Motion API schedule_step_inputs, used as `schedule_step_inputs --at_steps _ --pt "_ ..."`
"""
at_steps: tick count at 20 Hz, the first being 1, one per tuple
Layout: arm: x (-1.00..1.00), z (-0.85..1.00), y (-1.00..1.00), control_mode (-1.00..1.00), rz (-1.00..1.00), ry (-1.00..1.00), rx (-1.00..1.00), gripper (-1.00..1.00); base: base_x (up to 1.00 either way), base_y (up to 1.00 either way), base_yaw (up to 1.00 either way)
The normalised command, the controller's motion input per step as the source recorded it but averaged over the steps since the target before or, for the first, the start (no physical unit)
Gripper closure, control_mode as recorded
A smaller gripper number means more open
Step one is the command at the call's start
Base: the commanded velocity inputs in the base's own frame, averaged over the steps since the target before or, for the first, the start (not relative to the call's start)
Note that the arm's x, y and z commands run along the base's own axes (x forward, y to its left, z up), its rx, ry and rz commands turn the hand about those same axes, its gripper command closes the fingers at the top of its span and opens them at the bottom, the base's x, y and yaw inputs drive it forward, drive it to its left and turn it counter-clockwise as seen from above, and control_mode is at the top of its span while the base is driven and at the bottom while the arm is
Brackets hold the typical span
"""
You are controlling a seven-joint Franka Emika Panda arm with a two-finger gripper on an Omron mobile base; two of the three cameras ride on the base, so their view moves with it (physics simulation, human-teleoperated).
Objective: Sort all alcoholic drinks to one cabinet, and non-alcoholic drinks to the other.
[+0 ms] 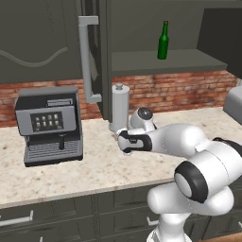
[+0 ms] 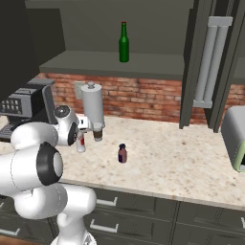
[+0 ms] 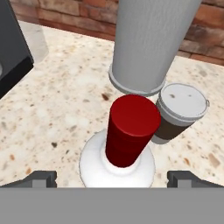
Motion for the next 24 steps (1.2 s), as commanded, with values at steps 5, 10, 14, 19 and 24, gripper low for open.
schedule_step_inputs --at_steps 5,10,14,19,24 --pt "0.06 -0.08 0.00 -1.00 0.00 0.00 0.00 -1.00 0.00 0.00 0.00" --pt "0.05 -0.08 0.00 -1.00 0.00 0.00 0.00 -1.00 0.00 0.00 0.00" --pt "0.06 -0.07 0.00 -1.00 0.00 0.00 0.00 -1.00 0.00 0.00 0.00" --pt "0.05 -0.06 0.00 -1.00 0.00 0.00 0.00 -1.00 0.00 0.00 0.00" --pt "0.06 -0.06 0.00 -1.00 0.00 0.00 0.00 1.00 0.00 0.00 0.00"
